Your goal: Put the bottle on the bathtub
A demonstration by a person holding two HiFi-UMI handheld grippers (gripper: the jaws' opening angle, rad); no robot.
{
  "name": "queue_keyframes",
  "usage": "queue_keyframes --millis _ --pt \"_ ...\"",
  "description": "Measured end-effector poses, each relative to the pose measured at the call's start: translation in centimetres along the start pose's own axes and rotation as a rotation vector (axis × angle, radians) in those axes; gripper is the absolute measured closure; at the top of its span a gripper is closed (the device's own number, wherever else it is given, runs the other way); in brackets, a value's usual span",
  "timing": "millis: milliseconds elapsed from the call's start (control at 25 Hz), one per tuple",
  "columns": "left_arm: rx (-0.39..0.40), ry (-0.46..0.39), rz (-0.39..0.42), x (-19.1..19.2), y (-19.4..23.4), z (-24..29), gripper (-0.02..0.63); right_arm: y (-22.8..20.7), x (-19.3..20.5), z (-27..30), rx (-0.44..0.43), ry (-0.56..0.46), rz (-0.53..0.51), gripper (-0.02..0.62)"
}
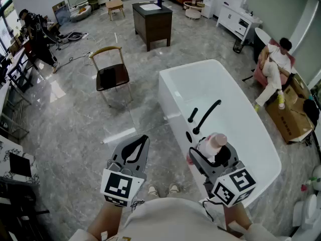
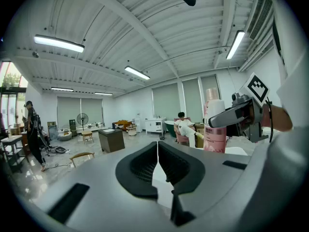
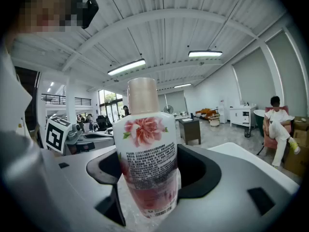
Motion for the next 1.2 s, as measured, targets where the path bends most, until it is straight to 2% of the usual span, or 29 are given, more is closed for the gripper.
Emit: queue_keyframes --millis 200,400,800,1040,1200 --pt "0.025 0.014 0.034 0.1 0.4 -0.2 0.583 0.2 0.4 0.2 -0.007 0.004 0.055 0.244" --pt "0.026 0.019 0.043 0.4 1.5 -1.0 0.583 1.1 0.5 0.9 -0.003 0.01 0.056 0.244" --pt "0.039 0.006 0.022 2.0 4.9 -1.5 0.583 2.1 1.1 3.3 0.077 0.016 0.055 0.245" --pt "0.054 -0.003 0.012 1.7 6.9 1.0 0.583 0.8 0.9 6.2 0.103 0.02 0.053 0.247" --pt "0.06 0.01 0.041 2.2 8.4 4.5 0.583 -1.6 1.2 8.9 0.102 0.038 0.043 0.247"
Point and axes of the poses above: the fingertips, and each gripper's own axes: z forward along the fingers, y to its left, x out of its underside, the point moved 9 cm from there along -z, backward along the fingers, and after that the axes turned 6 degrees about -z, right-handed, at the moved point
